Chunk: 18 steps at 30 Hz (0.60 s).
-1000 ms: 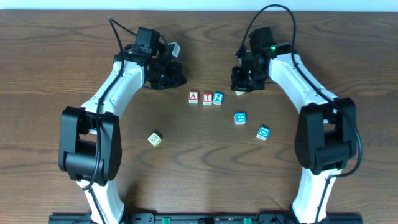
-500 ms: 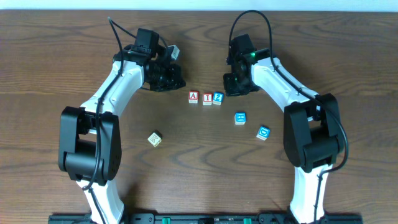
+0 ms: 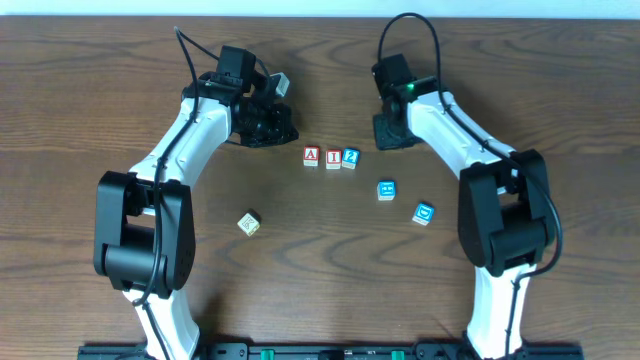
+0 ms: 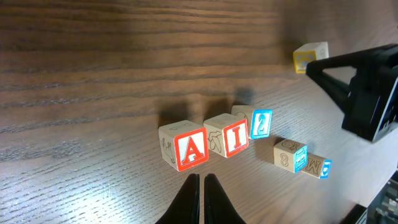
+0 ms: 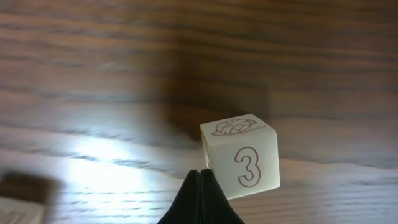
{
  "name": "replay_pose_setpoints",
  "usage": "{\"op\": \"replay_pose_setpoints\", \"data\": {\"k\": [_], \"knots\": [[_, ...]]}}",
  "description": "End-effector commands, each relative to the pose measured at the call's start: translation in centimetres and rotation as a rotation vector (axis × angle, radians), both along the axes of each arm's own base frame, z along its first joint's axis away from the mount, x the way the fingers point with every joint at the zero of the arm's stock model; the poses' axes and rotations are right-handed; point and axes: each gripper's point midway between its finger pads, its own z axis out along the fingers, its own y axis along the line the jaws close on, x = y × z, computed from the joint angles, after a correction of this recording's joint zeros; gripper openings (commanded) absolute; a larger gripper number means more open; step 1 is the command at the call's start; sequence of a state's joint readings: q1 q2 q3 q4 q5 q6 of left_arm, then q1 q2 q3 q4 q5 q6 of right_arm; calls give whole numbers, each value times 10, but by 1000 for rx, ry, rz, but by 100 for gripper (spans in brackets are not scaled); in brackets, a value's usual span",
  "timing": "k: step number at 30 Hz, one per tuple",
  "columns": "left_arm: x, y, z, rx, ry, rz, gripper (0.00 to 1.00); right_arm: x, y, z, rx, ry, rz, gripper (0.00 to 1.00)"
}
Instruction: Spell out Ai2
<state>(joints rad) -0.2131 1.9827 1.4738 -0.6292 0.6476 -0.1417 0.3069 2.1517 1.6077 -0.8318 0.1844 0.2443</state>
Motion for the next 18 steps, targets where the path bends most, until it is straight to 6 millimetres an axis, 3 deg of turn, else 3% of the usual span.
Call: {"op": "replay_pose_setpoints", "data": {"k": [1, 7, 11, 18], "knots": [[-1, 5, -6, 22, 2, -12, 6, -1, -12, -8, 14, 19, -72, 1], [2, 17, -14, 102, -4, 16, 6, -20, 47, -8, 332, 132, -38, 1], [4, 21, -16, 113, -8, 26, 6, -25, 59, -6, 405, 160, -28, 1], [-3, 20, -37, 91, 17, 62, 6, -33, 76, -4, 442, 186, -3, 1]]}}
